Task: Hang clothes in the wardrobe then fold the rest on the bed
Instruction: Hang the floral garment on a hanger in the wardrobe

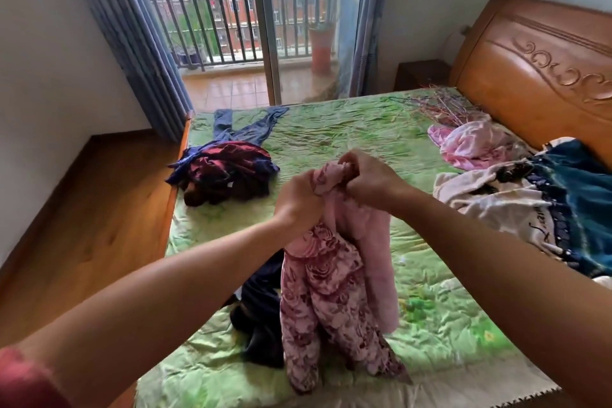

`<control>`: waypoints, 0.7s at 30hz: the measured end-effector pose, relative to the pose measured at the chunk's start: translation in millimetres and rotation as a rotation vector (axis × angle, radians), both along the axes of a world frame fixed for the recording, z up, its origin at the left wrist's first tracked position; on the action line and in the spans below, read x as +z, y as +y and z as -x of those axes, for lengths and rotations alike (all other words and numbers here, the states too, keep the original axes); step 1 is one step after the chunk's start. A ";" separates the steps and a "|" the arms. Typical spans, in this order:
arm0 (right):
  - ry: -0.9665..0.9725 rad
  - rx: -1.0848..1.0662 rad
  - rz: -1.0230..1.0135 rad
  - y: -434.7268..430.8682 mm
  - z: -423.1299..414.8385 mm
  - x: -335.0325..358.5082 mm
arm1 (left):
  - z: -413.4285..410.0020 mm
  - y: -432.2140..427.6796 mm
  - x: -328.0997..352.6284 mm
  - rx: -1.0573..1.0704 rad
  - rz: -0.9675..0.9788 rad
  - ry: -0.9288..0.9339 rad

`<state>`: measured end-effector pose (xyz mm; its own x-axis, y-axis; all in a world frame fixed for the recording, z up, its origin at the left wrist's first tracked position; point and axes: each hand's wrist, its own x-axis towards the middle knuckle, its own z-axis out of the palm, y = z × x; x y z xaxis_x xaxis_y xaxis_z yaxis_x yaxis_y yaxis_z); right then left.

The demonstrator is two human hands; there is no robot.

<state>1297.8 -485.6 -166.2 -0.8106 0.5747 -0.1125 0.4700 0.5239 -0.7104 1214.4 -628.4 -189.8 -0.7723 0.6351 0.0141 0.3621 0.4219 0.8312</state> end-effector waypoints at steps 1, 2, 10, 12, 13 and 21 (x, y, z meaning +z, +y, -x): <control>-0.073 0.045 -0.163 5.6 -3.3 -5.8 | 2.4 1.2 6.0 -0.028 -0.018 0.007; -0.096 0.066 -0.242 8.1 -6.6 -10.4 | 5.4 2.5 12.2 -0.057 -0.018 0.042; 0.009 0.198 -0.073 23.6 -11.1 -31.1 | 56.3 -18.1 58.4 -0.226 -0.063 0.314; 0.128 0.215 -0.075 16.7 -0.1 -30.6 | 66.5 -25.6 70.6 -0.308 -0.102 0.376; 0.163 0.256 -0.075 11.3 7.4 -28.6 | 68.9 -28.2 78.4 -0.333 -0.109 0.408; 0.326 0.031 -0.250 8.1 23.2 -6.0 | 103.4 -56.4 94.8 -0.186 0.070 0.623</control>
